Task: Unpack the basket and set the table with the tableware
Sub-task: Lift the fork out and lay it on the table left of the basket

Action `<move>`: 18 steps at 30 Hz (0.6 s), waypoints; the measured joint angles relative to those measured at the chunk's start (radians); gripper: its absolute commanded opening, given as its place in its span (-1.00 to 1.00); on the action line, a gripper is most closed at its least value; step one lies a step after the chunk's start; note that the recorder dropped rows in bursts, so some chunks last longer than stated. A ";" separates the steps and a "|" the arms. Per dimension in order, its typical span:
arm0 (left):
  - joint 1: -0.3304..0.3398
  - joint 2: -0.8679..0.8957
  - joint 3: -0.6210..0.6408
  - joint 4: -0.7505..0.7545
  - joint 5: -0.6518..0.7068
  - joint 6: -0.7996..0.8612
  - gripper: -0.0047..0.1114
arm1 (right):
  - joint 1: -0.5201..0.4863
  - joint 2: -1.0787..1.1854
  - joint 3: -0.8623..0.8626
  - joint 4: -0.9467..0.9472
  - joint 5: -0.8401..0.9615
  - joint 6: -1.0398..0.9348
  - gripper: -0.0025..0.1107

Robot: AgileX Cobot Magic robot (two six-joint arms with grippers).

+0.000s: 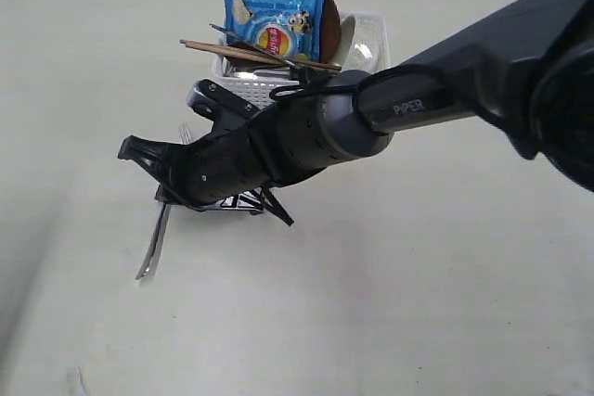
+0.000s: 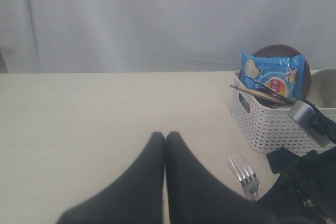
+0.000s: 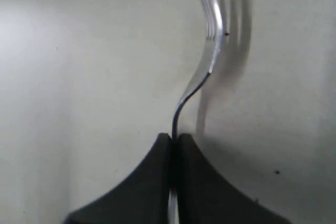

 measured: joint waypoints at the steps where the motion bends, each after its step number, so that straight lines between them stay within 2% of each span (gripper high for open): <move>1: 0.000 0.000 0.000 0.000 0.000 0.000 -0.92 | 0.000 0.000 0.000 0.002 0.000 -0.008 -0.93; 7: 0.000 0.000 0.000 0.000 0.000 0.000 -0.92 | 0.000 0.002 -0.001 0.008 0.012 -0.038 -0.34; 9: 0.000 0.000 0.000 0.000 0.000 0.000 -0.92 | 0.000 0.002 -0.005 0.010 0.023 -0.042 -0.21; 18: 0.000 0.000 0.000 0.000 0.000 0.000 -0.92 | 0.000 -0.006 -0.006 0.010 0.048 -0.045 -0.21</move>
